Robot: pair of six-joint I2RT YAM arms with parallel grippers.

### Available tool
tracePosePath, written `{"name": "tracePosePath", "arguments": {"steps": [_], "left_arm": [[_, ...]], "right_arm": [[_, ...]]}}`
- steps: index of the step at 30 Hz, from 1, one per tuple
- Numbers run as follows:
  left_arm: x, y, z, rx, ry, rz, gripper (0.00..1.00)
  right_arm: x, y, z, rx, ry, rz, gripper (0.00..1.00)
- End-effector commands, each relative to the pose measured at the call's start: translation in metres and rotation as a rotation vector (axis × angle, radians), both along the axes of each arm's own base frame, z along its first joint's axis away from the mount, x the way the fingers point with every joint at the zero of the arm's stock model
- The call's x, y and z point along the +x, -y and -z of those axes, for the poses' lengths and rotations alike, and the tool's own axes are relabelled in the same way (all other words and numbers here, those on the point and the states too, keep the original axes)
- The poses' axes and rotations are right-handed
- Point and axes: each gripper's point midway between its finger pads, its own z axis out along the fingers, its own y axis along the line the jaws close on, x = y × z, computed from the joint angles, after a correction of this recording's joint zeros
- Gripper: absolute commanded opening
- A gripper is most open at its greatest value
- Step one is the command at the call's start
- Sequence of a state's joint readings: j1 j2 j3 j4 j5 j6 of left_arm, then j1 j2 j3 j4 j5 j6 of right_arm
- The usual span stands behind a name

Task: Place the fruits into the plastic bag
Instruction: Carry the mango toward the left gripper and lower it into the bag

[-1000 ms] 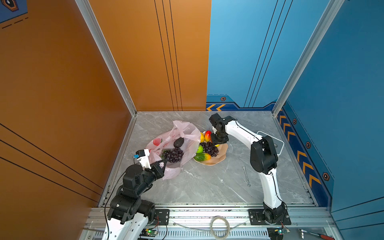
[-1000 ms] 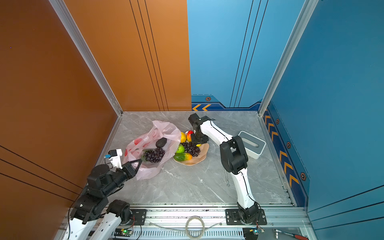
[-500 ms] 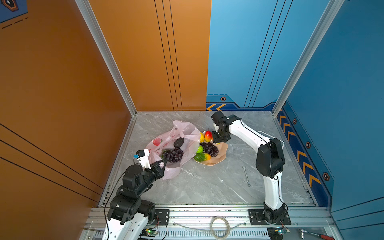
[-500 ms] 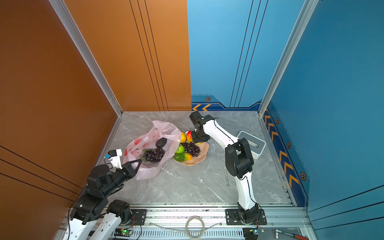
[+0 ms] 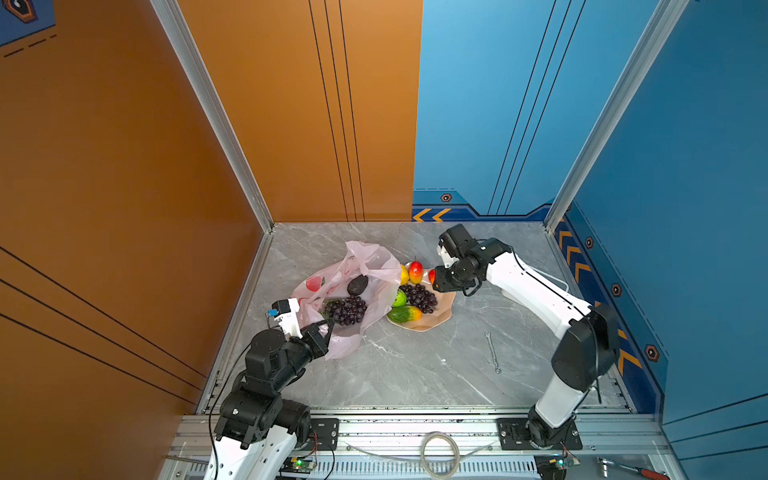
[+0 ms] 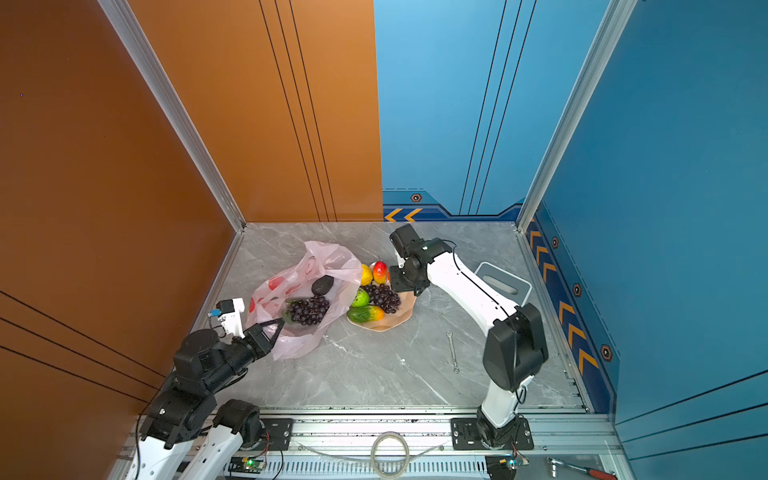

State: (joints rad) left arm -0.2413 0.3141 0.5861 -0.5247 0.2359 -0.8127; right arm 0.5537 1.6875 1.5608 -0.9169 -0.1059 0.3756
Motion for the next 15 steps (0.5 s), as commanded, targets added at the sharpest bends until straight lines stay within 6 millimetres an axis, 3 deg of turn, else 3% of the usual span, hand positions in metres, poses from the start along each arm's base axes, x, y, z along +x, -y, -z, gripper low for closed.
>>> {"name": "tracePosePath", "arguments": {"steps": [1,15], "left_arm": [[-0.001,0.001,-0.009,-0.018,0.019,0.009,0.0],[-0.001,0.002,-0.01,-0.018,0.019,0.014,0.0]], "right_arm": [[-0.008,-0.005,-0.024,0.101,0.046,0.015,0.37],[-0.037,-0.04,-0.097,0.481,0.105,-0.041,0.38]]}}
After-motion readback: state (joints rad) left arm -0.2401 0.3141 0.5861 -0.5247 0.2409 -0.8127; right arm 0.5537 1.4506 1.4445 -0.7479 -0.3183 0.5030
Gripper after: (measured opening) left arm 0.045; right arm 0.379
